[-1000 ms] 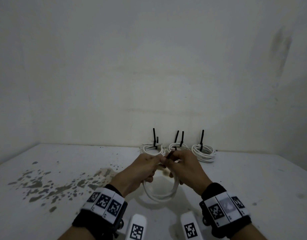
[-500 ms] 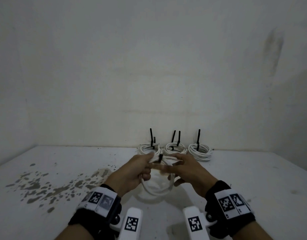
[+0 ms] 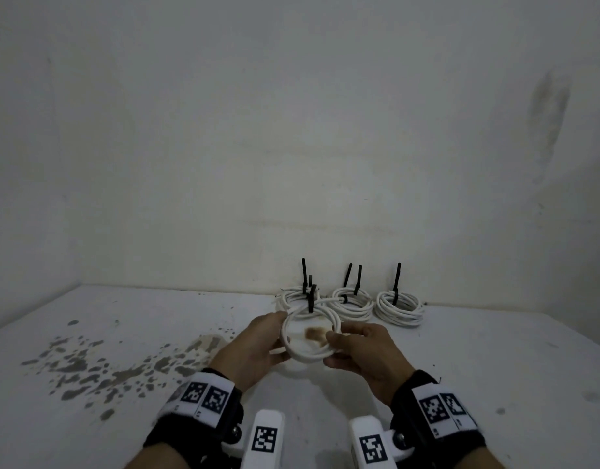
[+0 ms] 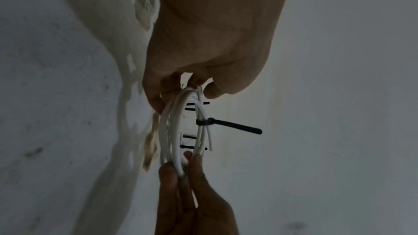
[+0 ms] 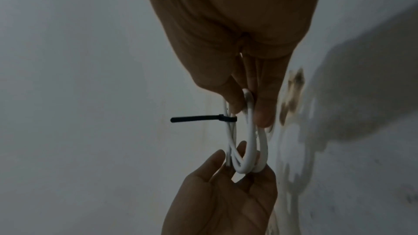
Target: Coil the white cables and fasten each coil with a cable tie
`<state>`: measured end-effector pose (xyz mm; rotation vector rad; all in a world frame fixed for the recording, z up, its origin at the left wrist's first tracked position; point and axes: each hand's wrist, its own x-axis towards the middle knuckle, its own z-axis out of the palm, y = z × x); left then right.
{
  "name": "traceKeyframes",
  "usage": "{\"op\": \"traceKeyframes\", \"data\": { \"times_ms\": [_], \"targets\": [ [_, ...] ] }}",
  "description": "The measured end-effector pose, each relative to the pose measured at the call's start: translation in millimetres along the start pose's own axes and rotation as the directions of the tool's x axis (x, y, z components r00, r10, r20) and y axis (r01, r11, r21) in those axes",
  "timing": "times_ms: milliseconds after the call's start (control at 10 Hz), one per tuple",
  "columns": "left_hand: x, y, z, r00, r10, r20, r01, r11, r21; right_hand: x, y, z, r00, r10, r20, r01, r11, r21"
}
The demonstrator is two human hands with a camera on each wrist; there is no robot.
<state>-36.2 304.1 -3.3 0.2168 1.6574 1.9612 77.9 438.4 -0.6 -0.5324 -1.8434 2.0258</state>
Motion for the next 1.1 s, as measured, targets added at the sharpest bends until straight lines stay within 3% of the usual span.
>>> {"op": "traceKeyframes", "data": {
  "times_ms": [200, 400, 600, 700, 900, 1000, 1100],
  "targets": [
    [47, 5, 0, 0.991, 0.07, -0.118, -0.057, 0.992, 0.113, 60, 15, 15, 0.991, 0.08, -0.104, -0.076, 0.996, 0.044],
    [111, 24, -4, 0.968, 0.207, -0.142, -0.156, 0.94, 0.304, 130, 14, 23, 0.975, 0.166, -0.148, -0.155, 0.985, 0.079],
    [159, 27, -8, 0.965, 0.224, -0.139, -0.148, 0.898, 0.415, 169, 21, 26, 0.958, 0.026, -0.285, -0.049, 0.996, -0.074],
    [170, 24, -10, 0.954, 0.259, -0.149, -0.178, 0.894, 0.411, 177, 24, 23, 0.939, -0.064, -0.338, -0.011, 0.976, -0.216],
    [176, 23, -17, 0.976, 0.185, -0.113, -0.126, 0.91, 0.396, 213, 43, 8, 0.951, -0.041, -0.307, -0.044, 0.964, -0.264],
    [172, 22, -22, 0.988, 0.132, -0.074, -0.102, 0.942, 0.32, 194, 35, 17, 0.945, -0.067, -0.32, -0.046, 0.942, -0.333],
    [167, 19, -29, 0.982, 0.122, -0.143, -0.088, 0.971, 0.222, 184, 40, 17, 0.948, -0.047, -0.316, -0.05, 0.955, -0.292]
  ]
}}
